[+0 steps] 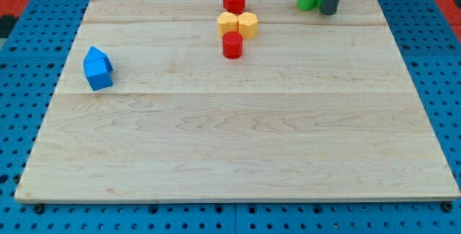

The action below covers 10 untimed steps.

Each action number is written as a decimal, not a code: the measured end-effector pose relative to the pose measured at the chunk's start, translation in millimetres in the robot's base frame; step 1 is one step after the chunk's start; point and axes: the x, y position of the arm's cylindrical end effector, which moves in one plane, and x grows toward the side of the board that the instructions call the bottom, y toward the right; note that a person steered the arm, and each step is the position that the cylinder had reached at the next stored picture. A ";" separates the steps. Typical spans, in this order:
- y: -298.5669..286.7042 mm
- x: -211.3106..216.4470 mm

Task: Slide the red star to the left

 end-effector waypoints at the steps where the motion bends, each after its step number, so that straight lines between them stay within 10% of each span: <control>1: -11.1 18.4; 6: -58.7 61.3; 10: -92.3 13.1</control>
